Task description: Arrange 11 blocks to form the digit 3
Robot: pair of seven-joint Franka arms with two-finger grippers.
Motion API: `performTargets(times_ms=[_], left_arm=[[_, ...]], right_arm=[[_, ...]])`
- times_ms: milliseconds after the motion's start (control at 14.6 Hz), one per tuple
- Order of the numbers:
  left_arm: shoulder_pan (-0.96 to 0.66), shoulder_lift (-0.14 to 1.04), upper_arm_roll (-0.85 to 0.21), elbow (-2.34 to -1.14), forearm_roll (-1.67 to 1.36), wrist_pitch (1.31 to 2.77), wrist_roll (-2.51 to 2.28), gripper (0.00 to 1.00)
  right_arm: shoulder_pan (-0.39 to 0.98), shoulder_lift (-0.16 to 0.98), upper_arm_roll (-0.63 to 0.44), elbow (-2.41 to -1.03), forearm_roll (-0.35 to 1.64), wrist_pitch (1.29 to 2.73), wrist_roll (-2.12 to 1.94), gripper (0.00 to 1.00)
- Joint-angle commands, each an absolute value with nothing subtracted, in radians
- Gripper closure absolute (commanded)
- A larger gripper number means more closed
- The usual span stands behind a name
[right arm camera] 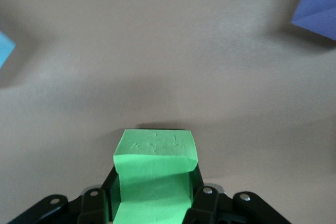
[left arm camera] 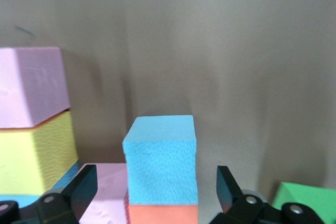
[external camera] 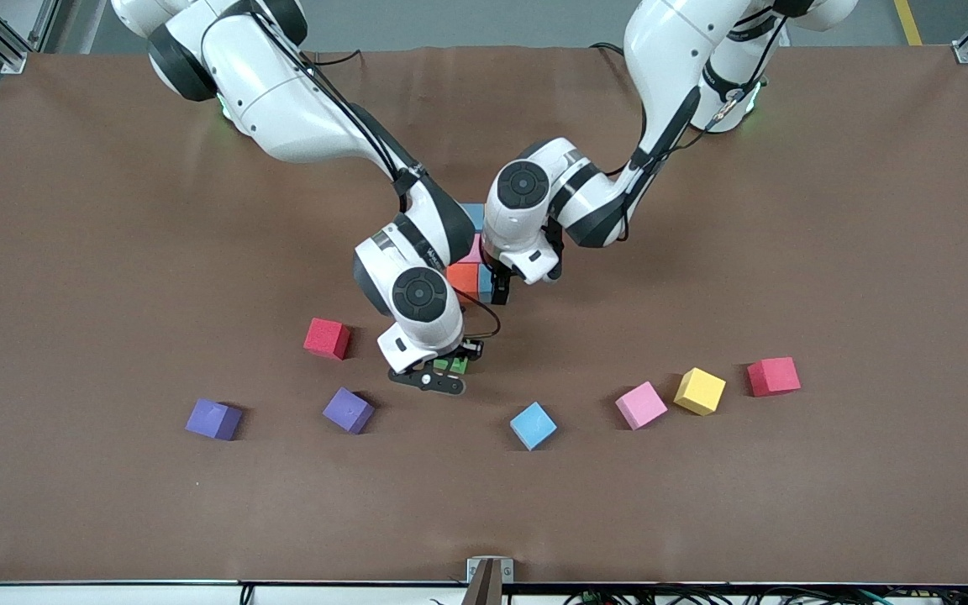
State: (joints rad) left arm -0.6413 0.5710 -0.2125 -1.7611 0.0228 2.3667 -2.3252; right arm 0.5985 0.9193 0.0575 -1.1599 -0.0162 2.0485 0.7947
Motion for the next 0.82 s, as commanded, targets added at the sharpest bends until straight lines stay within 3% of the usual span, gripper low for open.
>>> performTargets(times_ms=[0,411,753], left_arm=[[-0.627,0.470,-0.212,-1.808,0.044,2.298,-2.263,0.00],[-0.511,0.388,-0.212,-1.802,0.044,2.215,-2.007,0.00],[-0.390,0.390,-0.210,-1.738,0.043,2.131,-1.746,0.00]], right_arm=[[0.617,0.867,0.057,-1.239,-0.049,2.036,0.736,0.99],[0.632,0.816,0.061,-1.319,-0.077,2.045,0.744,0.99],[0.647,0.766,0.064,-1.391,-0.066,2.066,0.749,0.99]])
